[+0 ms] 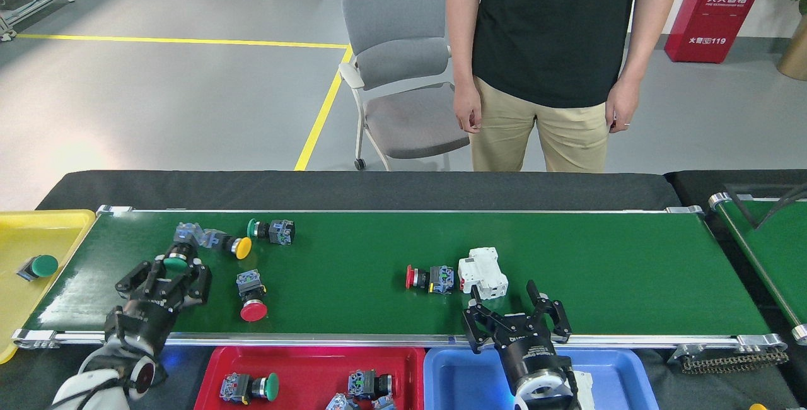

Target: Pick switch part from conveyor to tray

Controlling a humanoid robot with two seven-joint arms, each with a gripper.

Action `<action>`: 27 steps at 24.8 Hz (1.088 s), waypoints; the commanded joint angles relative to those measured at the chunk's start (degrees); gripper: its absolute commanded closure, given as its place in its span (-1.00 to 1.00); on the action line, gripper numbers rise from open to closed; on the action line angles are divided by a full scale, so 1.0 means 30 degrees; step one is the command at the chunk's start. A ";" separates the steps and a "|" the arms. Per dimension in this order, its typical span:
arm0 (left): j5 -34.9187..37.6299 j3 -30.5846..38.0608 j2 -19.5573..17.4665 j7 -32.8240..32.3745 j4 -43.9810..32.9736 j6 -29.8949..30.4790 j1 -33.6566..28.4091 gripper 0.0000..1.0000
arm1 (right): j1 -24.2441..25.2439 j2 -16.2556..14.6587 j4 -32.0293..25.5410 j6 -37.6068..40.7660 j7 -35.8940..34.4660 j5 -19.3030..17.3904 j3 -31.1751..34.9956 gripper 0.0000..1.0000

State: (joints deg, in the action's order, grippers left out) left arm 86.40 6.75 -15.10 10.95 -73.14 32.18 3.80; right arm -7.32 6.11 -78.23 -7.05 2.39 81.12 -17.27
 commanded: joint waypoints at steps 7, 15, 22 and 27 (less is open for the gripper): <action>-0.0119 0.0417 -0.0124 0.0072 -0.8229 0.4272 -0.7156 -0.09 | -0.3887 0.1011 0.4221 -0.1137 -0.0124 -0.0291 -0.0455 -0.95; -0.0090 0.0916 0.1810 0.0101 -0.8492 0.4272 -0.7859 -1.00 | -0.4473 0.0366 0.5012 0.0533 0.0257 -0.0467 -0.1656 0.29; 0.0027 0.4138 0.2601 0.0043 -0.6617 -0.1734 -0.6628 -1.00 | -0.2656 -0.1128 0.0148 0.3082 0.1165 -0.1785 -0.1626 0.25; -0.0119 0.4666 0.1605 0.0013 -0.5358 -0.1851 -0.5779 -1.00 | 0.1533 -0.4790 -0.4920 0.7916 0.1223 -0.3045 -0.1392 0.18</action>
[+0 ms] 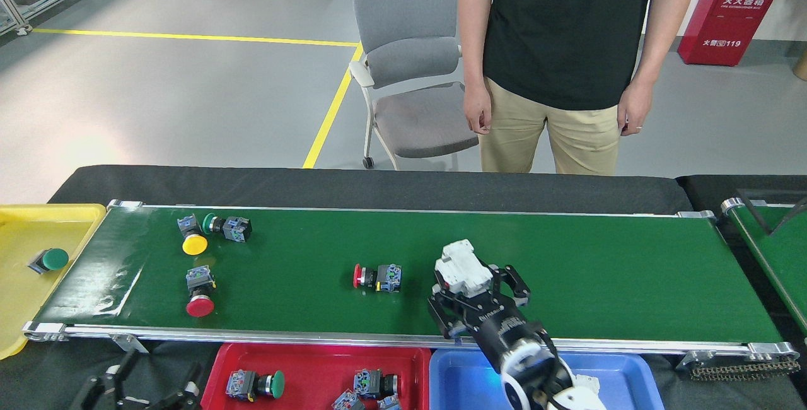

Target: Pick switch part from conveyor to tray

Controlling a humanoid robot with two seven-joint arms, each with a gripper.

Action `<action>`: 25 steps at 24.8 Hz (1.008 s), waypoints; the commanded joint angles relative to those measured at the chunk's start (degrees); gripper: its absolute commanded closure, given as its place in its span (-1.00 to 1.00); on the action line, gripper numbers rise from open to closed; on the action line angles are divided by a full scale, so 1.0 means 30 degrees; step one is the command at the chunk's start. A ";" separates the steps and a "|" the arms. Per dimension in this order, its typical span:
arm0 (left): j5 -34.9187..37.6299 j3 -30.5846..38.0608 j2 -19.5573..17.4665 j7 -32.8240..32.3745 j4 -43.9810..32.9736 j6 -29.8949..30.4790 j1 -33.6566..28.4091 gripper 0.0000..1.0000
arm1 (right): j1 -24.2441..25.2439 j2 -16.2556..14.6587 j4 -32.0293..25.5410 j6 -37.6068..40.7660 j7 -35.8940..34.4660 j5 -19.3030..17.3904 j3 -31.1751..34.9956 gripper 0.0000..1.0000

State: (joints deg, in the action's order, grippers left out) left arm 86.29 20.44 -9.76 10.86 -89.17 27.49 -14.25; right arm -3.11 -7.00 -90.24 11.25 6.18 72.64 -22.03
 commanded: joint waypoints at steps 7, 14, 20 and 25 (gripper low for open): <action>-0.0052 -0.0103 -0.0790 -0.1511 0.2505 -0.0198 0.3050 -1.00 | 0.3907 -0.2384 -0.2702 0.9638 -0.0975 -0.0777 0.3095 0.14; 0.0036 -0.0103 -0.1463 -0.1804 0.6255 -0.0432 0.5950 -1.00 | 0.4933 -0.2208 -0.2673 1.1249 -0.0946 -0.1773 0.5263 -1.00; 0.0065 -0.0191 -0.1786 -0.1804 0.9566 -0.1253 0.8440 -0.74 | 0.4786 -0.1563 -0.2614 1.1044 -0.0887 -0.2271 0.7197 -1.00; 0.0006 -0.1451 -0.2254 -0.1716 1.1236 -0.1223 0.9202 0.44 | 0.4025 0.0927 -0.2644 0.7206 -0.0887 -0.2242 0.8749 -1.00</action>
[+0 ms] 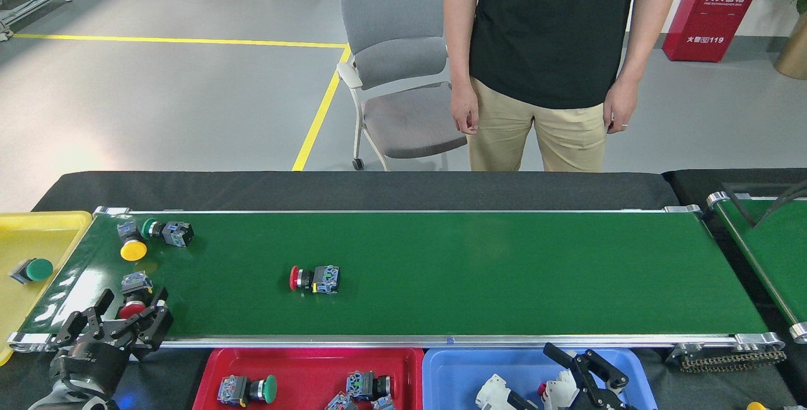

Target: Pick switch part from conveyor to tray

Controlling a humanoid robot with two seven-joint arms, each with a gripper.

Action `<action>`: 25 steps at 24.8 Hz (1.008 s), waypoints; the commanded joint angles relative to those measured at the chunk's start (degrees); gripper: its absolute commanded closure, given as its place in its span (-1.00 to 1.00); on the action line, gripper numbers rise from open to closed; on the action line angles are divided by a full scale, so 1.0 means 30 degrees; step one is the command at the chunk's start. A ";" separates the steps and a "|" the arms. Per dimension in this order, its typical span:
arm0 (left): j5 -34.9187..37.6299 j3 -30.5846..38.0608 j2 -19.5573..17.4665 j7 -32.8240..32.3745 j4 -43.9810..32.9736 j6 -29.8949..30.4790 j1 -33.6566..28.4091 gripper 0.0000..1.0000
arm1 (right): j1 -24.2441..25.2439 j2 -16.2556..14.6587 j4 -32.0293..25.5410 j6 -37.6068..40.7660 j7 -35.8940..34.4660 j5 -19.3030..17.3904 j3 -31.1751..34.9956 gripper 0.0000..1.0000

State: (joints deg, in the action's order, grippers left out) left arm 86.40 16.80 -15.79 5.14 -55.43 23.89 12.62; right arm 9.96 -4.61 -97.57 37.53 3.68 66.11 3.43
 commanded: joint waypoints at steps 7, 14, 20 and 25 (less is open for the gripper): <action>-0.0234 -0.0327 -0.0128 0.0220 -0.2471 0.2350 -0.1395 0.73 | -0.1004 0.0188 0.0151 -1.1249 -0.0436 0.0464 0.0232 -1.00; -0.1787 -0.0679 0.0750 0.0279 -1.3044 0.7038 -1.0007 0.55 | 0.2833 -0.0046 -0.0815 -1.2040 -0.3892 0.0552 0.1111 -1.00; -0.1757 -0.1528 0.4442 0.0162 -1.5010 0.7038 -1.1122 -1.00 | 0.3742 -0.0339 -0.1109 -1.2011 -0.4743 0.0581 0.1082 -1.00; -0.1699 -0.0884 0.4471 0.0220 -1.4687 0.7038 -1.0507 -1.00 | 0.3801 -0.0368 -0.1109 -1.1982 -0.4743 0.0610 0.1052 -1.00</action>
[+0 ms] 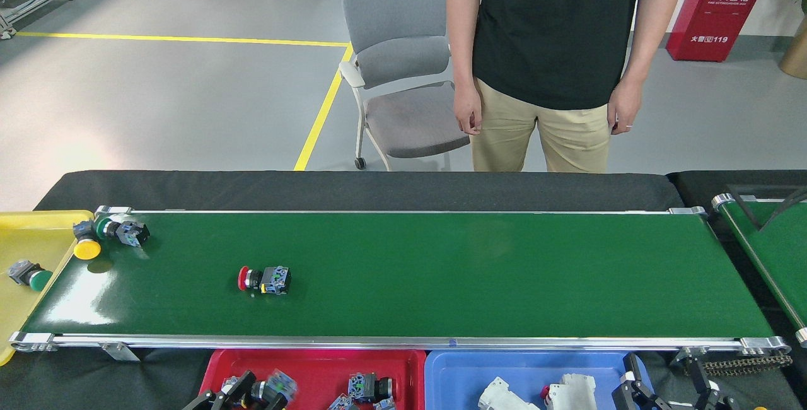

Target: Pick switch part from conveyor to tray

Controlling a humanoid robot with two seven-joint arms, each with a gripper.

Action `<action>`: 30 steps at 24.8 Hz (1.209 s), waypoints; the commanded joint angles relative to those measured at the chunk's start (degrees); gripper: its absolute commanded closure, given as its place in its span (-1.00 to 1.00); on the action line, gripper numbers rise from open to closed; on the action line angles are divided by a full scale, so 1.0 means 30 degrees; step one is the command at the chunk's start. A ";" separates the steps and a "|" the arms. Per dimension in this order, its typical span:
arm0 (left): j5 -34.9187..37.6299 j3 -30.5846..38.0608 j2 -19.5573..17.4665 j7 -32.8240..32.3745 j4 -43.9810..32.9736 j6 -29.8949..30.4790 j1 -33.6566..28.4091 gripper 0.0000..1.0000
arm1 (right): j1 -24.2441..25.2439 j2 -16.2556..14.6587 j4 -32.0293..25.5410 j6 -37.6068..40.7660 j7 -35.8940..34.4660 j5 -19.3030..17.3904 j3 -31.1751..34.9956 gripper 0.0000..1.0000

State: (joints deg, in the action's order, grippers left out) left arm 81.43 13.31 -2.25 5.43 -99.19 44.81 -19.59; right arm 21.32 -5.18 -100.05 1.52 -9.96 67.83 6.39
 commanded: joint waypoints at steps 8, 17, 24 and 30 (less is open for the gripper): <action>0.1625 0.4820 -0.2034 0.0124 0.4059 -0.2983 0.3453 -1.00 | 0.0070 -0.0206 -0.0283 0.0022 -0.0194 0.0153 0.0037 -1.00; 0.1566 0.4878 -0.3294 0.0007 0.6257 -0.2896 0.4391 -1.00 | 0.0070 -0.0147 -0.0283 0.0022 -0.0194 0.0563 0.0037 -1.00; 0.1684 0.4206 -0.3030 -0.2600 0.7135 -0.3101 0.6968 -1.00 | 0.0040 -0.0177 -0.0283 0.0022 -0.0194 0.0798 0.0008 -1.00; 0.1713 0.3062 -0.3148 -0.2630 0.8571 -0.3892 0.8024 -1.00 | 0.0011 -0.0147 -0.0283 0.0022 -0.0194 0.0856 0.0008 -1.00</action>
State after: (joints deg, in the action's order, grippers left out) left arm 86.51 22.67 -11.17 -2.51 -73.45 33.88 3.45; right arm 21.53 -5.19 -100.07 1.41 -10.08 70.33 6.30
